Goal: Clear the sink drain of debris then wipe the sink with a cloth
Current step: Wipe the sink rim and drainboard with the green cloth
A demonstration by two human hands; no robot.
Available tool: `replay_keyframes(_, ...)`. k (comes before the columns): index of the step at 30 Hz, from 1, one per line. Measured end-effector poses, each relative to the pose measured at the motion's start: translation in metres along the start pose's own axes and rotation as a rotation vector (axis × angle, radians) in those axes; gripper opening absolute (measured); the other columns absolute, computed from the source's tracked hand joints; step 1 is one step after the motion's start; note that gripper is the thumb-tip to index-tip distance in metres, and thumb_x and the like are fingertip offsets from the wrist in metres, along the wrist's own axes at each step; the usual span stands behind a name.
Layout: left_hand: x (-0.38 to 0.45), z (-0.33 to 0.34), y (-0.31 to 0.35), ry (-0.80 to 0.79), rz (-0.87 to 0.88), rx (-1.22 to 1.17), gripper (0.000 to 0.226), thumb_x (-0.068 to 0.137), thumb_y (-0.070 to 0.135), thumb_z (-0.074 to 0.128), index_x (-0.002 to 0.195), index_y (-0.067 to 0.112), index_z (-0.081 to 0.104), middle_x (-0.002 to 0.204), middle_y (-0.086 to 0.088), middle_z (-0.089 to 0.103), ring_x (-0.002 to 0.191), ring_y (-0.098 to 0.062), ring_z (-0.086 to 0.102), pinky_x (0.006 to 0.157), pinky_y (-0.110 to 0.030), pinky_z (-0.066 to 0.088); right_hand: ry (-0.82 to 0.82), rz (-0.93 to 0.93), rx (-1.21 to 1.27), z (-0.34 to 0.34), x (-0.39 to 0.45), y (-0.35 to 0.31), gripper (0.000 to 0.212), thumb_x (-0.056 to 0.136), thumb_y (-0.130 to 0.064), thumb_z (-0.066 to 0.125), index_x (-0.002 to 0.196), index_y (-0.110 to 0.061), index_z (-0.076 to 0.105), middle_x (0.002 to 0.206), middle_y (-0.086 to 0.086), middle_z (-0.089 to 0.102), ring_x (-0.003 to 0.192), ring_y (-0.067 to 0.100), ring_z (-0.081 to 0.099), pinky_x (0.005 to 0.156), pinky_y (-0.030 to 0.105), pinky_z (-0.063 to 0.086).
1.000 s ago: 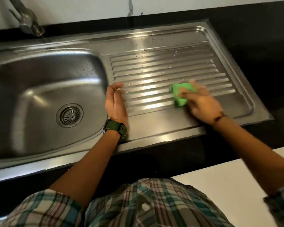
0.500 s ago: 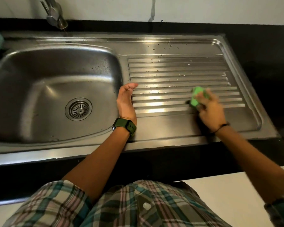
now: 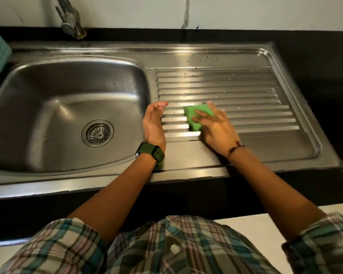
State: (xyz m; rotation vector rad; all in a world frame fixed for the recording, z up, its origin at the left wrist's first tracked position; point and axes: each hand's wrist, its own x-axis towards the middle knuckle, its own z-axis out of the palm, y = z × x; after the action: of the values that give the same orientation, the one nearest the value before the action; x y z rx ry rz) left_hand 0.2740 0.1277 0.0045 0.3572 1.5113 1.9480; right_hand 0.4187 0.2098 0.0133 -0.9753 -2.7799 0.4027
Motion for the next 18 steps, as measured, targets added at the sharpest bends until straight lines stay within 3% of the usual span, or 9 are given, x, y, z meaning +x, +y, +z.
replay_keyframes(4, 0.003, 0.001, -0.002, 0.026, -0.031, 0.049, 0.031, 0.085, 0.000, 0.036, 0.082, 0.020, 0.061, 0.097, 0.002, 0.065, 0.105, -0.018, 0.057, 0.107, -0.041, 0.038, 0.045, 0.408, -0.093, -0.041, -0.040, 0.110, 0.052, 0.080, 0.006, 0.050, 0.130, -0.012, 0.053, 0.146, 0.015, 0.039, 0.142, 0.038, 0.019, 0.116, 0.049, 0.017)
replay_keyframes(7, -0.001, 0.000, -0.003, -0.006, 0.002, 0.051, 0.027, 0.083, 0.005, 0.038, 0.084, 0.020, 0.061, 0.099, 0.000, 0.064, 0.108, -0.022, 0.055, 0.108, -0.044, 0.037, 0.037, 0.621, -0.158, -0.070, -0.054, 0.164, 0.055, 0.085, 0.003, 0.048, 0.138, -0.012, 0.042, 0.147, 0.032, 0.025, 0.141, 0.041, 0.017, 0.114, 0.052, 0.017)
replay_keyframes(13, 0.000, -0.002, -0.003, -0.051, 0.036, -0.018, 0.020, 0.075, 0.020, 0.042, 0.086, 0.017, 0.059, 0.106, -0.007, 0.060, 0.120, -0.033, 0.049, 0.111, -0.048, 0.031, 0.143, 0.678, -0.036, -0.052, -0.034, 0.138, 0.045, 0.086, 0.005, 0.044, 0.130, -0.002, 0.049, 0.145, 0.030, 0.032, 0.142, 0.040, 0.013, 0.115, 0.043, 0.013)
replay_keyframes(16, 0.000, 0.000, -0.002, -0.064, 0.013, -0.017, 0.022, 0.073, 0.022, 0.041, 0.087, 0.017, 0.058, 0.109, -0.008, 0.059, 0.122, -0.033, 0.047, 0.112, -0.048, 0.029, 0.147, 0.568, 0.001, -0.039, -0.027, 0.103, 0.049, 0.083, 0.007, 0.046, 0.132, -0.003, 0.048, 0.146, 0.028, 0.031, 0.140, 0.039, 0.020, 0.115, 0.040, 0.018)
replay_keyframes(18, 0.000, 0.000, 0.000, -0.042, -0.016, -0.037, 0.023, 0.073, 0.021, 0.040, 0.087, 0.017, 0.057, 0.111, -0.008, 0.059, 0.124, -0.031, 0.047, 0.113, -0.045, 0.029, 0.134, 0.408, 0.010, -0.022, -0.018, 0.062, 0.055, 0.079, 0.008, 0.049, 0.132, -0.005, 0.048, 0.146, 0.022, 0.037, 0.142, 0.034, 0.019, 0.117, 0.041, 0.011)
